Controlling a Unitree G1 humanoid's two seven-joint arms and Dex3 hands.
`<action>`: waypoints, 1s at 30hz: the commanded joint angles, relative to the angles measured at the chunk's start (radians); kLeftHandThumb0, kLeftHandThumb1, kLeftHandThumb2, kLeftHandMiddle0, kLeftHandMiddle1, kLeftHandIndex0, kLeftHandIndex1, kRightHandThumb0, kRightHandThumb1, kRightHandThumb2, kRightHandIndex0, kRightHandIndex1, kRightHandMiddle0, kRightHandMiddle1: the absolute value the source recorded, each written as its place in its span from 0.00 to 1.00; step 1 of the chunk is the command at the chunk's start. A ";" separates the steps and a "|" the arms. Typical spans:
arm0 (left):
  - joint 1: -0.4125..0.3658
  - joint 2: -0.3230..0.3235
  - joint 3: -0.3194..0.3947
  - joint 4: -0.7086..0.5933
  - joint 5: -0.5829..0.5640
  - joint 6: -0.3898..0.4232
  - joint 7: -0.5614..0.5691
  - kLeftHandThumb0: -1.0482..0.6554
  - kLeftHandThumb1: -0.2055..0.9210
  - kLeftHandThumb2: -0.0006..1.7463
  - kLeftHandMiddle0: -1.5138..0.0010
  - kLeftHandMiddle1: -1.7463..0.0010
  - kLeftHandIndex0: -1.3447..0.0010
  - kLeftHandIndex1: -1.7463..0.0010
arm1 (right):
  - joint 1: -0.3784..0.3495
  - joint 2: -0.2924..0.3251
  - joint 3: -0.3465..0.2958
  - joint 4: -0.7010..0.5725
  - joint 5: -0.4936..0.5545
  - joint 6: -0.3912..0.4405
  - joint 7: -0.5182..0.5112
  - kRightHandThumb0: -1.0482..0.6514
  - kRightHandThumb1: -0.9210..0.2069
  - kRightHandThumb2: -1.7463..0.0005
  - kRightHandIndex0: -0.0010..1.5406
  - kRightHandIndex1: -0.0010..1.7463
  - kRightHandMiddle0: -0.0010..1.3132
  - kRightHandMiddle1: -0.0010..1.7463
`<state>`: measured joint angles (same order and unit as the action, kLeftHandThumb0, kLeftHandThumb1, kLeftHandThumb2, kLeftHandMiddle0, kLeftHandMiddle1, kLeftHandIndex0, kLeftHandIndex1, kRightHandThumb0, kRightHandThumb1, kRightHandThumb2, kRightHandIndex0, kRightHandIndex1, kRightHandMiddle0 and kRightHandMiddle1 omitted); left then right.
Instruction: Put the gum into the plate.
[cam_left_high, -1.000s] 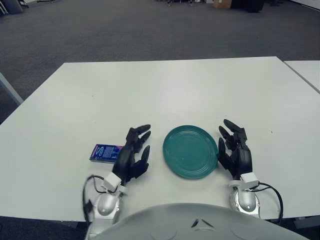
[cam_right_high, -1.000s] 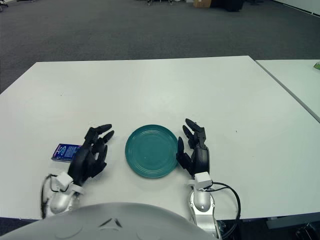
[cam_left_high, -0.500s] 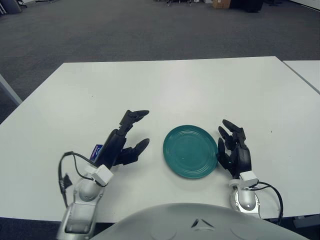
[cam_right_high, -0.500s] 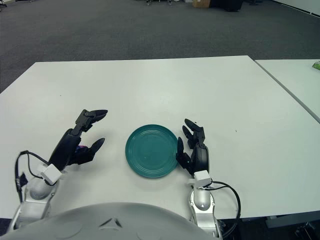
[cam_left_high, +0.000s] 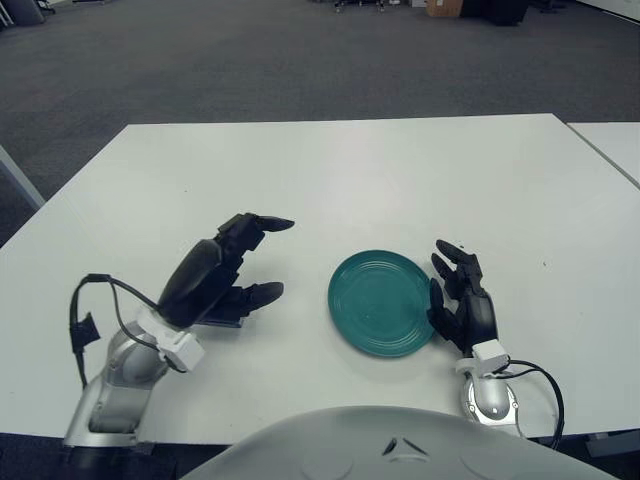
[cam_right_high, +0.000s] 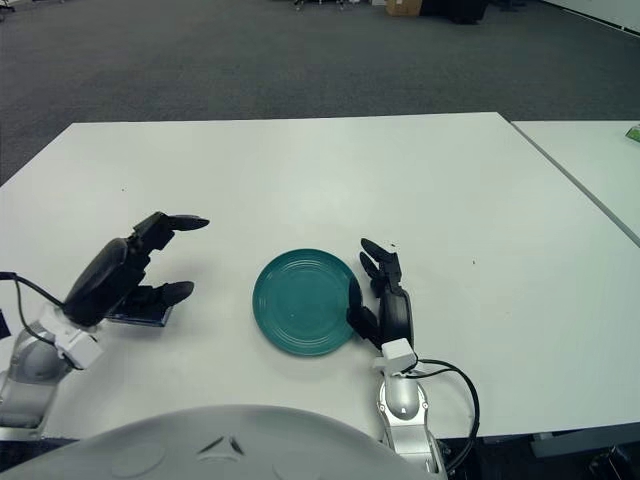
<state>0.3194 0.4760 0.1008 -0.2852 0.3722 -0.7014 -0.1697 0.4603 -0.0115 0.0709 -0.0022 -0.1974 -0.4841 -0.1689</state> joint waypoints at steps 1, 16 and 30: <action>-0.024 0.095 0.041 0.045 0.035 -0.032 -0.032 0.10 0.99 0.21 0.78 0.63 0.97 0.33 | 0.043 -0.087 -0.031 0.161 -0.056 0.049 0.011 0.09 0.00 0.54 0.26 0.03 0.00 0.44; -0.102 0.391 0.035 0.175 -0.008 0.017 -0.268 0.08 0.99 0.15 0.87 0.70 1.00 0.41 | 0.050 -0.085 -0.037 0.158 -0.077 0.028 -0.009 0.10 0.00 0.56 0.29 0.03 0.00 0.48; -0.125 0.470 -0.010 0.205 -0.053 0.040 -0.392 0.04 1.00 0.12 0.94 0.80 1.00 0.43 | 0.048 -0.096 -0.039 0.163 -0.095 0.021 -0.024 0.09 0.00 0.55 0.30 0.04 0.00 0.49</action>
<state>0.2302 0.9149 0.1065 -0.0942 0.3400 -0.6765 -0.5309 0.4630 -0.0187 0.0714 -0.0022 -0.2379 -0.4947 -0.1913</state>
